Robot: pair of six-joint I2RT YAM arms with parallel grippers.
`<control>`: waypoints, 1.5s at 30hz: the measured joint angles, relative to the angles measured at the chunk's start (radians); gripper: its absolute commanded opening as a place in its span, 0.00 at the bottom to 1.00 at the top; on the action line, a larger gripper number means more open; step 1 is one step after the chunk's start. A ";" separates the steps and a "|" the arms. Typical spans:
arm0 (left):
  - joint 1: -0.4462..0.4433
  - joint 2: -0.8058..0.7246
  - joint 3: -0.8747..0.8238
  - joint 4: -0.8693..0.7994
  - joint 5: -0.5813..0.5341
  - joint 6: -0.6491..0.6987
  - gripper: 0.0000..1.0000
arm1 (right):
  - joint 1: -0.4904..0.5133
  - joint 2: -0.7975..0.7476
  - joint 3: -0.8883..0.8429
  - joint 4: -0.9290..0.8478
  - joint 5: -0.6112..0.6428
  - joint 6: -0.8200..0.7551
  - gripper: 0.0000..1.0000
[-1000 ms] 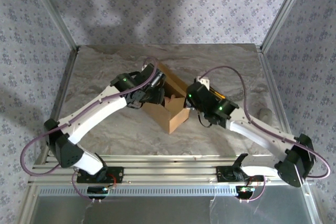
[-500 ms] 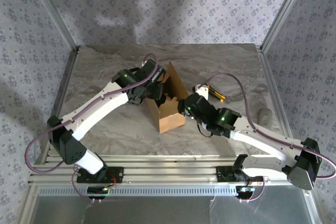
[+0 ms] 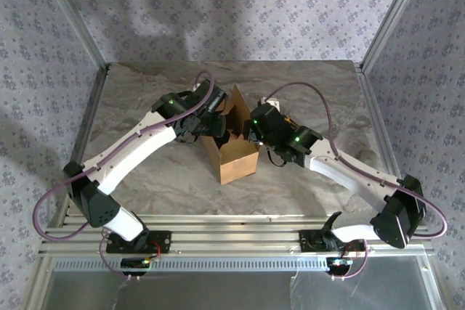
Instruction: Unpack the express box
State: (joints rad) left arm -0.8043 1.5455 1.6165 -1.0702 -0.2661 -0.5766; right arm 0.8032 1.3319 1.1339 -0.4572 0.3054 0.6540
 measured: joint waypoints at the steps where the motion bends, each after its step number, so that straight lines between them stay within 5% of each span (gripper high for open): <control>1: 0.002 0.000 -0.008 -0.002 0.005 -0.010 0.58 | -0.006 0.005 0.000 0.002 -0.009 -0.009 0.44; 12: 0.038 -0.120 -0.193 0.068 0.073 -0.099 0.44 | -0.041 0.019 0.000 0.019 -0.082 -0.045 0.10; 30: 0.114 -0.382 -0.544 0.327 0.166 -0.156 0.28 | -0.089 0.020 -0.026 0.094 -0.163 -0.042 0.06; 45: 0.130 -0.459 -0.726 0.497 0.173 -0.204 0.16 | -0.285 0.022 -0.150 0.330 -0.560 -0.040 0.07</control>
State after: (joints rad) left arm -0.6739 1.0870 0.8906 -0.5735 -0.0933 -0.7807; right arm 0.5182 1.3537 0.9844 -0.1276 -0.2550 0.6136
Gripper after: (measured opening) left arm 0.192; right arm 0.086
